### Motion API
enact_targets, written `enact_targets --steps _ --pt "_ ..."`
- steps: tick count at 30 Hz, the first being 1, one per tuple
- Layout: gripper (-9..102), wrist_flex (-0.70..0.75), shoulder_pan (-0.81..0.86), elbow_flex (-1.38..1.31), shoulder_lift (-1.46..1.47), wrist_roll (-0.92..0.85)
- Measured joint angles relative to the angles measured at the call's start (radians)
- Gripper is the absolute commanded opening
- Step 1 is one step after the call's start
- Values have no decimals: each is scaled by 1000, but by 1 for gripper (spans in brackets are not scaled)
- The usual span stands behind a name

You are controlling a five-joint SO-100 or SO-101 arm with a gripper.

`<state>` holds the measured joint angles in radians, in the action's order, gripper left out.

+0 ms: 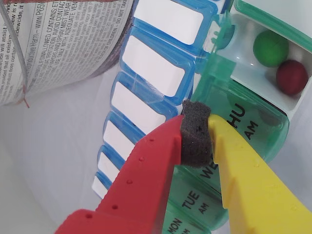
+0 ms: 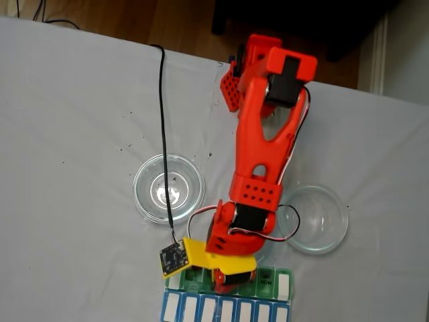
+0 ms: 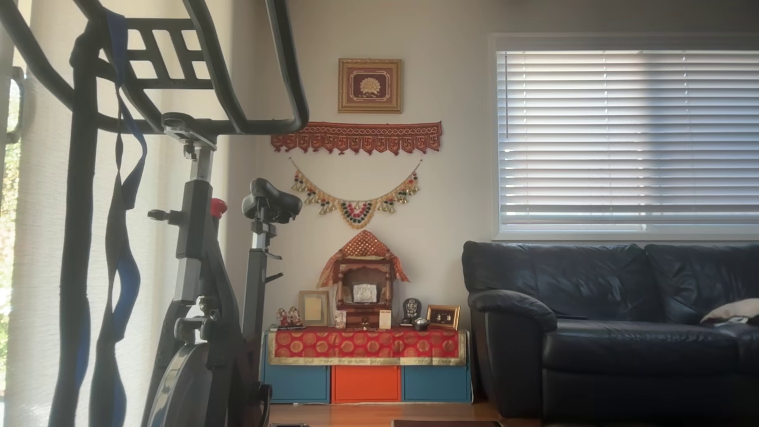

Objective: Sort medicines into box.

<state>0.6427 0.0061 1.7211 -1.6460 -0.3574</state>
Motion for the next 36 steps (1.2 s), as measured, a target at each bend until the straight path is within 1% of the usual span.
enact_targets --steps 3,7,13,36 --pt "1 40 0 -31 18 -6" --pt "1 155 -11 -94 54 -18" --pt "1 262 -12 -152 74 -26" --pt "1 469 -14 -354 216 -44"
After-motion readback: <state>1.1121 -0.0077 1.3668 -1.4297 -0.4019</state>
